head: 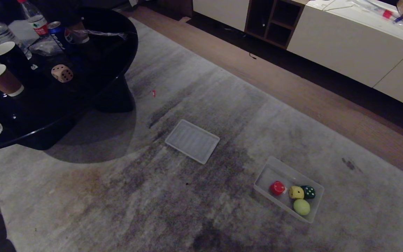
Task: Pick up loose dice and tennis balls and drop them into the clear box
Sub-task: Put the ball in the box
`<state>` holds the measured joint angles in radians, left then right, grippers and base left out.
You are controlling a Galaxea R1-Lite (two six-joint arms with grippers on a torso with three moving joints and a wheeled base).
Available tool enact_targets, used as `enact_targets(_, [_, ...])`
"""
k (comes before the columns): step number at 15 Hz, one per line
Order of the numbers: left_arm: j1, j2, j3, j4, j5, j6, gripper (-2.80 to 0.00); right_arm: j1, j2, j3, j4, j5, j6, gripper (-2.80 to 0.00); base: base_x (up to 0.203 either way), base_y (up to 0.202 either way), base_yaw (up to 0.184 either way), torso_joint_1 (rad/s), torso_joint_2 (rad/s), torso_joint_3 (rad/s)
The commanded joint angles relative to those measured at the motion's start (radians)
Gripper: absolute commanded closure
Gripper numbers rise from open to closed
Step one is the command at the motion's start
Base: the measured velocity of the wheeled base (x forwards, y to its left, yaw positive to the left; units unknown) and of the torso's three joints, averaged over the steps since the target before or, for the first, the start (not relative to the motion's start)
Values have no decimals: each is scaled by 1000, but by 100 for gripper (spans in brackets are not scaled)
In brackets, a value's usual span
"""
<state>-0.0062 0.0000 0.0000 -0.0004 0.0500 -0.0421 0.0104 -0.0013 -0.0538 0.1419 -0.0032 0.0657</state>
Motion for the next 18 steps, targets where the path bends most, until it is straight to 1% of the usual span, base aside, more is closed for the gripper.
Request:
enact_targets(1, [0, 2, 2, 0, 1, -1, 0, 0, 1, 0, 1, 0, 0, 0, 0, 0, 0, 0, 0, 0])
enact_targets(5, [0, 2, 2, 0, 1, 1, 0, 0, 1, 0, 1, 0, 0, 0, 0, 0, 0, 3, 2, -117])
enact_targets(18, [0, 2, 2, 0, 1, 2, 0, 0, 1, 0, 1, 0, 0, 0, 0, 0, 0, 3, 2, -198])
